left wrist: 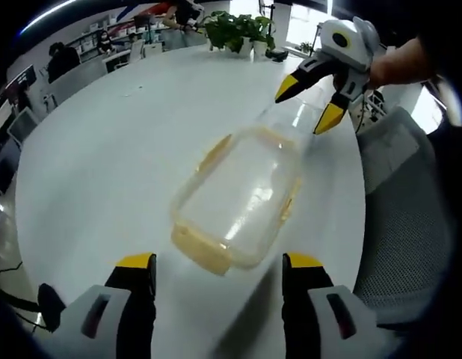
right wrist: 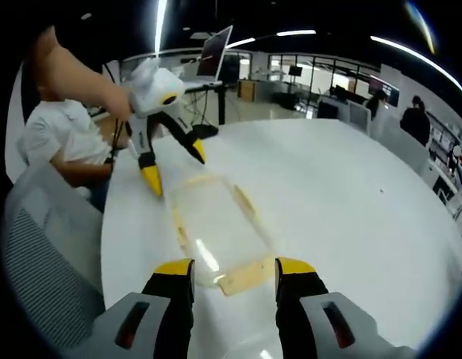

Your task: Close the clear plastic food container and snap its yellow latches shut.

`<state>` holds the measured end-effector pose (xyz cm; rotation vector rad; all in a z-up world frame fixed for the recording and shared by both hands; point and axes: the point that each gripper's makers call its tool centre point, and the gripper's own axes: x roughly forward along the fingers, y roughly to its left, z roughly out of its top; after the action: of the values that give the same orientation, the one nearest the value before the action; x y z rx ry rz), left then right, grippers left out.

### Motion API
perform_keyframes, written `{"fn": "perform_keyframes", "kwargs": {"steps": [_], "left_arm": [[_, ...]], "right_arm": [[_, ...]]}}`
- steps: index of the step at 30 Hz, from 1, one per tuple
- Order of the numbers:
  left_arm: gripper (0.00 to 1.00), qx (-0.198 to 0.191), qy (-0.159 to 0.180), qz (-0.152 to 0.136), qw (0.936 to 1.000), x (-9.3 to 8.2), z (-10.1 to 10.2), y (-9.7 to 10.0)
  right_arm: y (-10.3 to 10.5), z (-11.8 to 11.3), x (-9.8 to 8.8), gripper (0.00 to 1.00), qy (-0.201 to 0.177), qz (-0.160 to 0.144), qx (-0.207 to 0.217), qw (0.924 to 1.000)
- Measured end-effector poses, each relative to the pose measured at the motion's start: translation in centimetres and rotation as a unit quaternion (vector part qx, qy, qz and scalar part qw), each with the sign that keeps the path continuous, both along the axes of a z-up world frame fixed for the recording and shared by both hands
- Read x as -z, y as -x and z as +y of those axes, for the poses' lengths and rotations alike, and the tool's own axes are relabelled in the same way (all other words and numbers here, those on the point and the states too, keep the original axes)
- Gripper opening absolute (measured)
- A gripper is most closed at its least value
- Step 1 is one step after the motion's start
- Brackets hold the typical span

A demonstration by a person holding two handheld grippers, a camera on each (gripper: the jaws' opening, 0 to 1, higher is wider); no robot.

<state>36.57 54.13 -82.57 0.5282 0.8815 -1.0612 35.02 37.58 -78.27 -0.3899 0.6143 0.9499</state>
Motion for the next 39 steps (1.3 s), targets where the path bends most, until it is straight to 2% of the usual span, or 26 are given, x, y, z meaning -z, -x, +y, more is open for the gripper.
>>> {"fn": "perform_keyframes", "kwargs": {"steps": [6, 8, 16, 21, 27, 30, 34, 39], "left_arm": [[0.66, 0.022, -0.026, -0.003, 0.9994, 0.3, 0.5, -0.2], [0.66, 0.028, -0.027, -0.007, 0.9992, 0.4, 0.4, -0.3], [0.65, 0.044, -0.037, -0.008, 0.9983, 0.5, 0.2, -0.4], [0.64, 0.075, -0.057, -0.013, 0.9955, 0.7, 0.0, -0.3], [0.62, 0.091, -0.068, -0.013, 0.9935, 1.0, -0.1, -0.6], [0.57, 0.106, -0.077, -0.009, 0.9913, 1.2, 0.0, -0.5], [0.57, 0.112, -0.076, -0.008, 0.9908, 1.2, 0.0, -0.6], [0.57, 0.127, -0.091, -0.009, 0.9877, 1.5, 0.5, -0.8]], "right_arm": [[-0.3, 0.1, 0.6, 0.42, 0.02, 0.003, -0.02, 0.9996], [-0.2, 0.3, 0.5, 0.43, 0.013, 0.005, -0.023, 0.9996], [-0.3, -0.1, 1.1, 0.43, 0.041, 0.007, -0.047, 0.998], [-0.1, -0.1, 1.4, 0.43, 0.06, 0.009, -0.075, 0.9953], [-0.1, 0.1, 1.7, 0.43, 0.076, 0.008, -0.096, 0.9925], [-0.2, 0.1, 2.0, 0.43, 0.091, 0.003, -0.111, 0.9896], [-0.3, 0.2, 2.1, 0.43, 0.096, 0.006, -0.12, 0.9882], [-0.5, 0.4, 2.5, 0.43, 0.109, 0.006, -0.133, 0.9851]]}}
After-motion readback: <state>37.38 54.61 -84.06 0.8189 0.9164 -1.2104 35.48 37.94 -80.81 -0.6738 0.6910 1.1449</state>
